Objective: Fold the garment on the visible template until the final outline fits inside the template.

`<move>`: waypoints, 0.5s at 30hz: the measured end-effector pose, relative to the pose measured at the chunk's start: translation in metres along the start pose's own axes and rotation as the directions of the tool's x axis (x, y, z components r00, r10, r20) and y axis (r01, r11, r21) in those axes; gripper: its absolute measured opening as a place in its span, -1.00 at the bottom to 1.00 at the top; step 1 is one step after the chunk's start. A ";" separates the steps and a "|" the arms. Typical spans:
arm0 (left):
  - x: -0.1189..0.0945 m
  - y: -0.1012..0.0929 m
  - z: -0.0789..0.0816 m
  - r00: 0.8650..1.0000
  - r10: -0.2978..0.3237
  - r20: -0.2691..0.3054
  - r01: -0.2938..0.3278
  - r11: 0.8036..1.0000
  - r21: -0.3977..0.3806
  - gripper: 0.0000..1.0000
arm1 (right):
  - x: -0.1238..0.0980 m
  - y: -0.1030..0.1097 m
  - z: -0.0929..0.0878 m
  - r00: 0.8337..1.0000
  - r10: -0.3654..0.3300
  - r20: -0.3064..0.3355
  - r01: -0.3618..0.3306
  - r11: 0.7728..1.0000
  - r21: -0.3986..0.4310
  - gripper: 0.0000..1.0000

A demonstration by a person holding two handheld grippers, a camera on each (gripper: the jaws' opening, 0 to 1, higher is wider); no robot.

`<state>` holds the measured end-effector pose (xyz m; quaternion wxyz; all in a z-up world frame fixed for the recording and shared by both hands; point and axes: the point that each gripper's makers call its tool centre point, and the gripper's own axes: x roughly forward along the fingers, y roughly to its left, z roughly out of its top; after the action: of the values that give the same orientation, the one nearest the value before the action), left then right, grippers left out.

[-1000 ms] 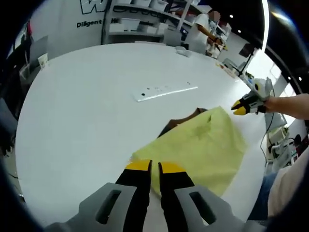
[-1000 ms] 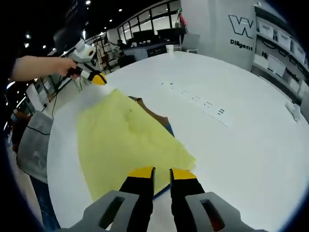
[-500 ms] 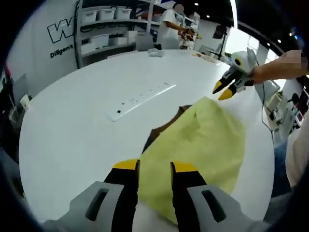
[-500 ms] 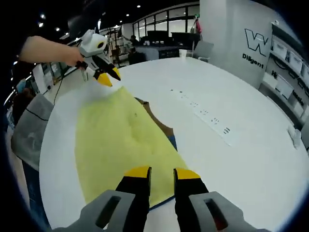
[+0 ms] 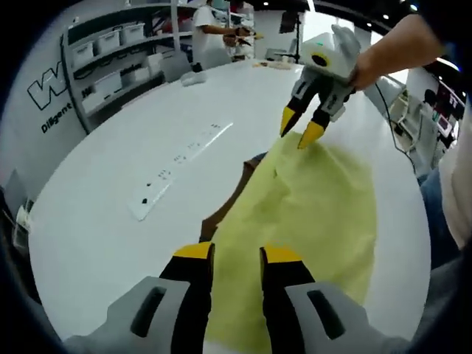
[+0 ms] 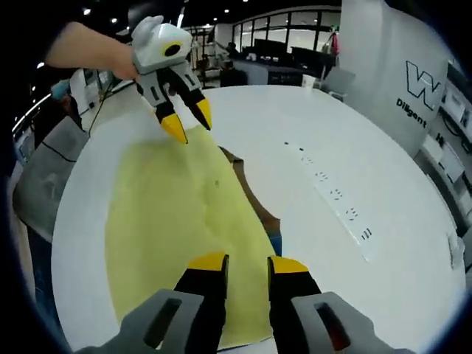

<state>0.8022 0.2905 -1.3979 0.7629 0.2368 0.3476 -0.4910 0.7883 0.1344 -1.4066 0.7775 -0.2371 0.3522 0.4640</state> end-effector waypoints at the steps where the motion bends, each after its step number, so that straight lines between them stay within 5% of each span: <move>1: 0.002 0.000 -0.002 1.000 0.000 -0.011 0.000 1.000 0.006 -0.53 | 0.003 0.001 0.000 1.000 0.005 -0.011 -0.006 1.000 -0.015 -0.66; 15: 0.017 0.014 -0.032 0.990 0.042 -0.132 -0.045 0.999 -0.023 -0.65 | 0.020 -0.004 -0.014 0.998 0.011 -0.066 -0.012 1.000 -0.008 -0.68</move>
<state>0.8107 0.3088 -1.4315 0.7520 0.2661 0.3981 -0.4530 0.7937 0.1346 -1.4307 0.7618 -0.2533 0.3770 0.4619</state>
